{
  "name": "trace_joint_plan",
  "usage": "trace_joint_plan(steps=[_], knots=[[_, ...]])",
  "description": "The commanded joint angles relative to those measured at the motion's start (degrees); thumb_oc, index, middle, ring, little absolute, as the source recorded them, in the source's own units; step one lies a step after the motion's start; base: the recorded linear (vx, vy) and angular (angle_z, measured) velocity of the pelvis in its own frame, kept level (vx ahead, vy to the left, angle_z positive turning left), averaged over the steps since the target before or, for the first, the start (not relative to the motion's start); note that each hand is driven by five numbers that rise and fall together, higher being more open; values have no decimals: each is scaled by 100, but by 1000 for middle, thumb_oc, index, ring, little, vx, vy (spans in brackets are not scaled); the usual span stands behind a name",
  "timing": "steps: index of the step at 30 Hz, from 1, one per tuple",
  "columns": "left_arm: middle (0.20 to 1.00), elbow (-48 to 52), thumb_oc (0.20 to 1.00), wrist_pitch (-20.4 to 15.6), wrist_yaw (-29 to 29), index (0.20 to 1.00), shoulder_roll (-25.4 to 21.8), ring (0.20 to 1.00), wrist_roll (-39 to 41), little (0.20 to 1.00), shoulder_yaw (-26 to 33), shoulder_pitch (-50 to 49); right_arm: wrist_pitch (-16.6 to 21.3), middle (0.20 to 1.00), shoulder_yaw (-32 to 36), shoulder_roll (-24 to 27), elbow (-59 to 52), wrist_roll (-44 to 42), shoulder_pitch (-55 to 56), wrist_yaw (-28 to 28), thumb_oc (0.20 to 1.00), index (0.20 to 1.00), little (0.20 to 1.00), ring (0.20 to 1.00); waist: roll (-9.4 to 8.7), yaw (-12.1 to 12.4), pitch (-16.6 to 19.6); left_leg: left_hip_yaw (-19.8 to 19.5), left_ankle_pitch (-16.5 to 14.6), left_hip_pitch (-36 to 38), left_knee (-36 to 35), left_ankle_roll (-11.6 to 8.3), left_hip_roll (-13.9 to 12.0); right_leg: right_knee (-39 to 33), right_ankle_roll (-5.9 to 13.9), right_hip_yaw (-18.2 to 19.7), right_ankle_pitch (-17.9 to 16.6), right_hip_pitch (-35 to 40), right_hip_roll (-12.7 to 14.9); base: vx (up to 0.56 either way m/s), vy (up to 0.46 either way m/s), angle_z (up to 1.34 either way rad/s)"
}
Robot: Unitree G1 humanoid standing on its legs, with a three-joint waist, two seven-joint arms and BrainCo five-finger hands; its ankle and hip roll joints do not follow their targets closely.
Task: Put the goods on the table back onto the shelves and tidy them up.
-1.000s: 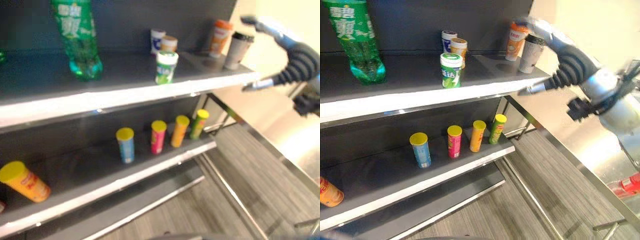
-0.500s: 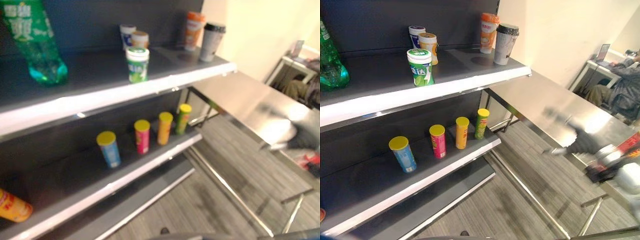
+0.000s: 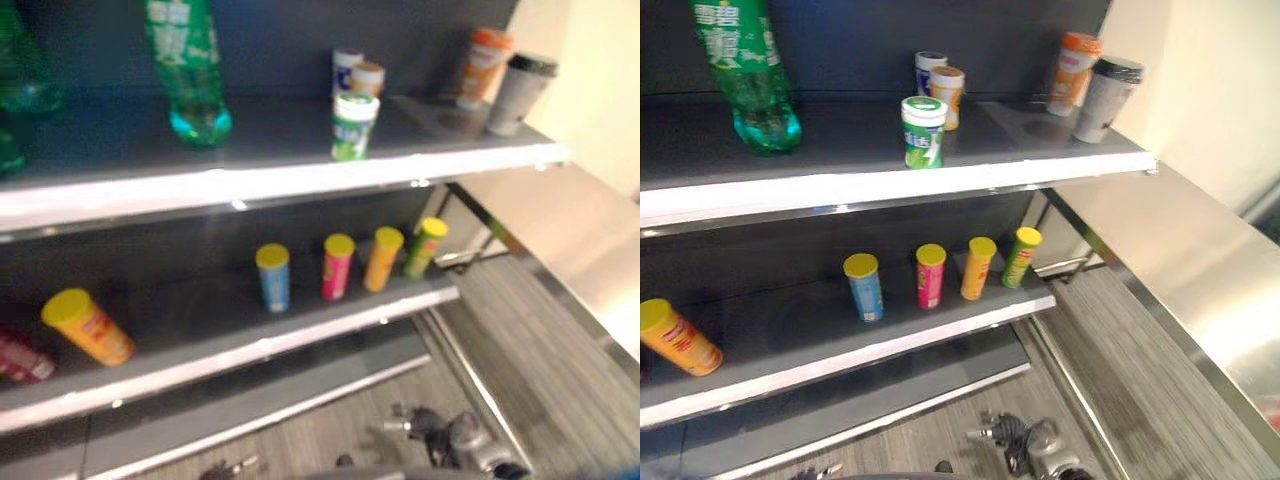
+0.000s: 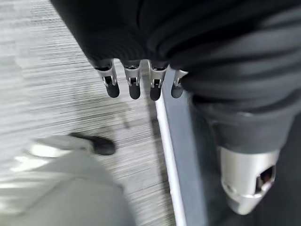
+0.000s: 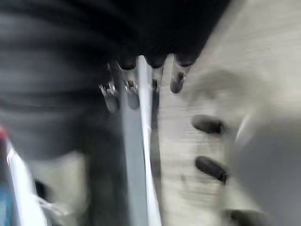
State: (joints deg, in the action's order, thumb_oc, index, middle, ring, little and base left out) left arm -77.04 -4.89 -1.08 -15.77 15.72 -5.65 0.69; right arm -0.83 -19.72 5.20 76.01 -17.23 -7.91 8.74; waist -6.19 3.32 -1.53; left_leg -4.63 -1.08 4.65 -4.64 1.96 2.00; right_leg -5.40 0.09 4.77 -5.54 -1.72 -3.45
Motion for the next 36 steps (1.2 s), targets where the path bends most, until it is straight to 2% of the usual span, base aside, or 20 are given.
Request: trace_joint_plan(steps=[1, 2, 3, 5, 6, 9, 10, 11, 15, 17, 18, 22, 24, 27, 31, 36], knots=[[1000, -150, 1000, -257, 236, 1000, -357, 1000, 406, 1000, -127, 780, -58, 1000, 497, 142, 891, -952, -280, -671, 1000, 1000, 1000, 1000, -20, -101, 174, -539, -345, 82, -36, -219, -210, 40, 462, 218, 328, 373, 383, 34, 2, 24], [1000, -152, 1000, -258, 235, 1000, -358, 1000, 407, 1000, -129, 785, -56, 1000, 501, 141, 896, -953, -286, -670, 1000, 1000, 1000, 1000, -21, -100, 168, -541, -345, 85, -36, -219, -210, 40, 462, 215, 329, 377, 383, 11, 4, 22], [1000, 995, 1000, -446, 246, 1000, -267, 1000, 509, 1000, -248, 75, 1, 1000, 943, 153, 991, -1563, -231, -722, 1000, 1000, 1000, 1000, 13, 92, 97, -733, -320, 45, -36, -211, -173, 40, 453, 119, 342, 382, 401, 0, 0, 0], [1000, 1272, 1000, -497, 216, 1000, -267, 1000, 449, 1000, -269, -172, 63, 1000, 1044, 201, 871, -1740, -97, -704, 1000, 1000, 1000, 1000, 18, 143, 66, -801, -295, 17, -36, -209, -160, 40, 458, 82, 345, 383, 405, -10, -14, 21], [1000, 2375, 1000, -491, 55, 1000, -314, 1000, 651, 1000, -323, -583, 104, 1000, 1263, 264, 890, -1910, -8, -705, 1000, 1000, 1000, 1000, 48, 240, -1, -900, -264, -22, -36, -205, -152, 40, 461, 12, 340, 385, 417, -22, -32, 48], [1000, 4151, 1000, -364, -195, 1000, -633, 1000, 559, 1000, -335, -1147, 66, 1000, 1371, 328, 918, -1784, -31, -749, 1000, 1000, 1000, 1000, 101, 377, -94, -996, -247, -63, -36, -189, -148, 40, 459, -89, 347, 385, 416, -25, -33, 19], [1000, 4178, 1000, -347, -195, 1000, -639, 1000, 557, 1000, -328, -1166, 66, 1000, 1368, 325, 917, -1782, -25, -749, 1000, 1000, 1000, 1000, 98, 373, -90, -998, -248, -61, -36, -190, -148, 40, 459, -91, 348, 387, 416, -11, -27, 31], [1000, 5162, 1000, -252, -431, 1000, -825, 1000, 424, 1000, -252, -1504, 31, 1000, 1288, 326, 884, -1559, -66, -763, 1000, 1000, 1000, 1000, 125, 466, -130, -1015, -251, -59, -36, -186, -159, 40, 457, -134, 360, 402, 407, -4, -19, 25], [1000, 5452, 1000, -222, -519, 1000, -912, 1000, 337, 1000, -247, -1593, 19, 1000, 1239, 329, 864, -1443, -89, -759, 1000, 1000, 1000, 1000, 132, 489, -138, -1014, -253, -62, -36, -188, -163, 40, 457, -146, 367, 406, 407, -2, -14, 14], [1000, 6187, 1000, -132, -770, 1000, -1158, 1000, 128, 1000, -324, -1764, -52, 1000, 1032, 330, 779, -1057, -121, -739, 1000, 1000, 1000, 1000, 152, 522, -165, -993, -264, -54, -36, -178, -179, 40, 455, -165, 386, 424, 405, 8, -44, 6], [1000, 7111, 1000, -6, -1074, 1000, -1479, 1000, -121, 1000, -473, -1741, -105, 1000, 941, 345, 738, -852, -136, -714, 1000, 1000, 1000, 1000, 185, 501, -175, -958, -299, -17, -36, -177, -194, 40, 456, -194, 406, 462, 399, 11, -46, 1], [1000, 7950, 1000, -3, -1263, 1000, -1722, 1000, -80, 1000, -582, -1540, -121, 1000, 874, 347, 683, -742, -109, -669, 1000, 1000, 1000, 1000, 203, 426, -166, -886, -332, 28, -36, -180, -209, 40, 452, -190, 420, 499, 401, 11, -13, 7], [1000, 8742, 1000, -22, -1314, 1000, -1950, 1000, -75, 1000, -688, -1120, -162, 1000, 691, 302, 670, -555, -92, -603, 1000, 1000, 1000, 1000, 209, 315, -114, -811, -375, 81, -36, -195, -217, 40, 442, -168, 434, 541, 399, 9, -4, -2], [1000, 8998, 1000, -32, -1288, 1000, -1961, 1000, -74, 1000, -808, -889, -156, 1000, 544, 273, 638, -422, -103, -567, 1000, 1000, 1000, 1000, 206, 267, -100, -759, -404, 113, -36, -202, -230, 40, 439, -150, 437, 566, 397, 13, -2, -5], [1000, 9445, 1000, 22, -1325, 1000, -1777, 1000, -11, 1000, -1423, 88, -182, 1000, 184, 173, 613, -56, -124, -489, 1000, 1000, 1000, 1000, 209, 59, -26, -646, -483, 203, -36, -224, -255, 40, 426, -93, 447, 624, 388, 17, -1, -9], [1000, 9586, 1000, 132, -1425, 1000, -1571, 1000, -43, 1000, -2111, 906, -194, 1000, 87, 109, 602, -4, -171, -524, 1000, 1000, 1000, 1000, 227, -89, -17, -586, -456, 194, -36, -241, -249, 40, 428, -42, 415, 594, 395, -21, -5, -15]])
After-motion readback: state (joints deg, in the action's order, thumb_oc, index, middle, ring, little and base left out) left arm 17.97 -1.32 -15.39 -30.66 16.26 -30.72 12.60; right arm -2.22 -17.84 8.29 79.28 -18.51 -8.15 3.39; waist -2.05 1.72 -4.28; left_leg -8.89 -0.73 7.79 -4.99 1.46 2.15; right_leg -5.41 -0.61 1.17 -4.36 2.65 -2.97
